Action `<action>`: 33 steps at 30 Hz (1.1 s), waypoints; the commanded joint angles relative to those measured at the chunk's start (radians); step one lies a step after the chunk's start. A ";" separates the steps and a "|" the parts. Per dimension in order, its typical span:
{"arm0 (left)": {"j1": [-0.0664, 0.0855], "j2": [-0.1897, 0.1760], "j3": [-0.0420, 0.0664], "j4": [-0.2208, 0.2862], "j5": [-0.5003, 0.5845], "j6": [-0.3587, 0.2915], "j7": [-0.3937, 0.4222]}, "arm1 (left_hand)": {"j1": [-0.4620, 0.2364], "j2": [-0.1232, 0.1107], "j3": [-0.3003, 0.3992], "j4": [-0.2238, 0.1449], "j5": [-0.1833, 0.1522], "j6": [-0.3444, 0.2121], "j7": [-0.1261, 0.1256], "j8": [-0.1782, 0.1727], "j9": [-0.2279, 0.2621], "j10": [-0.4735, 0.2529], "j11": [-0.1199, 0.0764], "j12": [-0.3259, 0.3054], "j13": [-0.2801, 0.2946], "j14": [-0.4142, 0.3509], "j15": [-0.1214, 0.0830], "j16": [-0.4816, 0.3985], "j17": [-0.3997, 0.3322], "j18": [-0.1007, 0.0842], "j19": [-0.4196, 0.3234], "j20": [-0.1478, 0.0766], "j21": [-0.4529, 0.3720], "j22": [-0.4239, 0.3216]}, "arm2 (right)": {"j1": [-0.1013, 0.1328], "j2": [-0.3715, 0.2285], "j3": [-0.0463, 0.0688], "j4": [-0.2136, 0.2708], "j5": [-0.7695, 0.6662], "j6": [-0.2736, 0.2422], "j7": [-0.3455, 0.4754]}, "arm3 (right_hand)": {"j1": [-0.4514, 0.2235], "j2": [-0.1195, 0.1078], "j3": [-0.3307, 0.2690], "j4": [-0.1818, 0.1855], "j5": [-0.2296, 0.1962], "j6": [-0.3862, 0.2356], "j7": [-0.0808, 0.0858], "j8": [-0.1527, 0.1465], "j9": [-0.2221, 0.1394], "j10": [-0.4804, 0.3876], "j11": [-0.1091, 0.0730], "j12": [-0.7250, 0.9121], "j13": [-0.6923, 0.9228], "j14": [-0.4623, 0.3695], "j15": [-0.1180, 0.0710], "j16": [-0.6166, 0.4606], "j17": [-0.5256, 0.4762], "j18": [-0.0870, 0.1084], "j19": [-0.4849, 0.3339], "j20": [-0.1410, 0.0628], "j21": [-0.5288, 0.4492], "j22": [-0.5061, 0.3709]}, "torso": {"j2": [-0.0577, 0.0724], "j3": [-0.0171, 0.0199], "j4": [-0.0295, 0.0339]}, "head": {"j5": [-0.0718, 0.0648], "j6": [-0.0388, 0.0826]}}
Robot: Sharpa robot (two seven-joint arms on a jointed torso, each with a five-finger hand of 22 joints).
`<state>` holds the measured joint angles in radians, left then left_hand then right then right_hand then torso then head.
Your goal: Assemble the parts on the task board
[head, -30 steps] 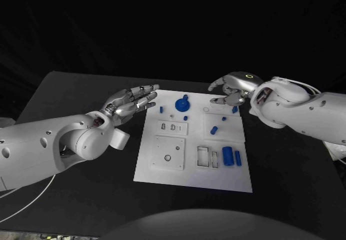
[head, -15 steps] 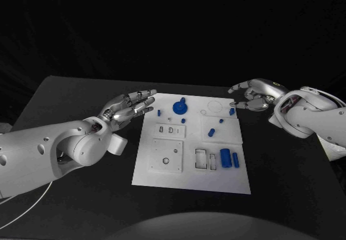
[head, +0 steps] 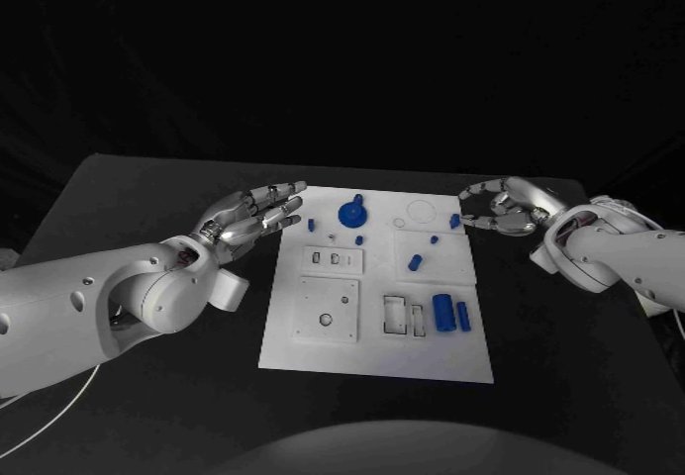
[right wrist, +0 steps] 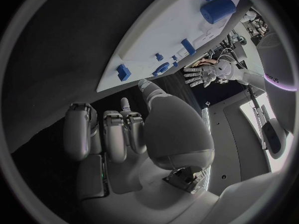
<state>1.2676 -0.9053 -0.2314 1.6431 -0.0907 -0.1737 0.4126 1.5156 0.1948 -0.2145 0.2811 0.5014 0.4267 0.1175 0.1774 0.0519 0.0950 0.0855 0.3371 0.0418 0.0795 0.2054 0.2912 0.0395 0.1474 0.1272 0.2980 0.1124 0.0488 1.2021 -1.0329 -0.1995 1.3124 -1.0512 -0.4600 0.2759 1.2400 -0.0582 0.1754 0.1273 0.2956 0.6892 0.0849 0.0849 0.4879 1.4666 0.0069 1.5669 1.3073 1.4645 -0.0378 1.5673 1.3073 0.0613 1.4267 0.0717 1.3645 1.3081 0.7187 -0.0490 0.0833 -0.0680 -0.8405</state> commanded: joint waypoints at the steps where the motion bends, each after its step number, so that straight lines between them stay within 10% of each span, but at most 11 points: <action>1: -0.001 0.000 0.001 0.002 -0.009 0.020 0.018 | 0.010 -0.002 0.005 -0.001 0.003 0.001 0.008 0.004 0.001 -0.002 0.006 0.006 0.001 -0.001 0.006 0.003 0.001 -0.009 0.007 -0.003 0.003 0.001 | -0.006 0.007 0.001 -0.015 0.059 -0.015 0.066 | 0.015 -0.002 -0.002 0.009 -0.011 -0.011 0.001 0.010 0.014 0.104 0.002 0.004 0.263 0.106 0.001 0.003 0.263 -0.010 -0.006 0.004 -0.001 0.196 | -0.001 -0.0003 0.0022 | -0.003 -0.003; 6: -0.002 -0.001 0.001 0.003 -0.009 0.021 0.019 | 0.011 -0.002 0.005 -0.001 0.003 0.002 0.008 0.004 0.001 -0.001 0.007 0.006 0.001 -0.001 0.007 0.005 0.001 -0.010 0.008 -0.003 0.004 0.002 | -0.023 0.020 0.001 -0.035 0.062 -0.007 0.065 | 0.034 -0.003 -0.009 0.016 -0.029 -0.037 0.007 0.039 0.073 0.104 0.007 0.004 0.263 0.106 0.006 0.003 0.263 -0.009 -0.013 0.008 -0.006 0.193 | 0.000 -0.0023 -0.0004 | 0.000 -0.003; 19: -0.003 -0.002 0.001 0.003 -0.009 0.025 0.017 | 0.012 -0.002 0.007 -0.001 0.003 0.001 0.009 0.004 0.001 -0.001 0.008 0.006 0.001 0.000 0.008 0.006 0.002 -0.011 0.009 -0.003 0.005 0.002 | -0.039 0.043 0.001 -0.060 0.061 -0.005 0.064 | 0.078 0.000 -0.026 0.040 -0.024 -0.152 0.016 0.237 0.208 0.104 0.015 0.004 0.263 0.106 0.013 0.003 0.263 -0.007 -0.022 0.016 -0.010 0.191 | -0.001 -0.0020 0.0014 | 0.001 -0.006; 33: -0.003 -0.001 0.001 0.002 -0.009 0.028 0.016 | 0.012 -0.002 0.007 -0.001 0.003 0.001 0.009 0.004 0.001 -0.001 0.008 0.006 0.001 0.000 0.008 0.006 0.002 -0.011 0.009 -0.003 0.005 0.002 | -0.044 0.060 0.001 -0.079 0.056 0.014 0.047 | 0.104 -0.003 -0.017 0.042 0.092 -0.206 0.019 0.362 0.263 0.104 0.018 0.004 0.263 0.106 0.016 0.003 0.263 -0.004 -0.032 0.019 -0.020 0.187 | -0.001 -0.0019 0.0009 | 0.002 -0.007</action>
<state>1.2645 -0.9085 -0.2314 1.6429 -0.0946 -0.1660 0.4149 1.5155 0.1948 -0.2146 0.2810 0.5014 0.4268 0.1175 0.1774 0.0519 0.0950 0.0855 0.3371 0.0418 0.0795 0.2054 0.2911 0.0402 0.1475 0.1307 0.2945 0.1123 0.0493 1.1594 -0.9748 -0.1986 1.2351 -0.9912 -0.4650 0.3251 1.3361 -0.0596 0.1547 0.1673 0.3860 0.4892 0.1034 0.4449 0.7505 1.4651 0.0200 1.5669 1.3081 1.4646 -0.0305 1.5673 1.3078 0.0613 1.4001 0.0912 1.3487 1.3077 0.7171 -0.0510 0.0844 -0.0662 -0.8468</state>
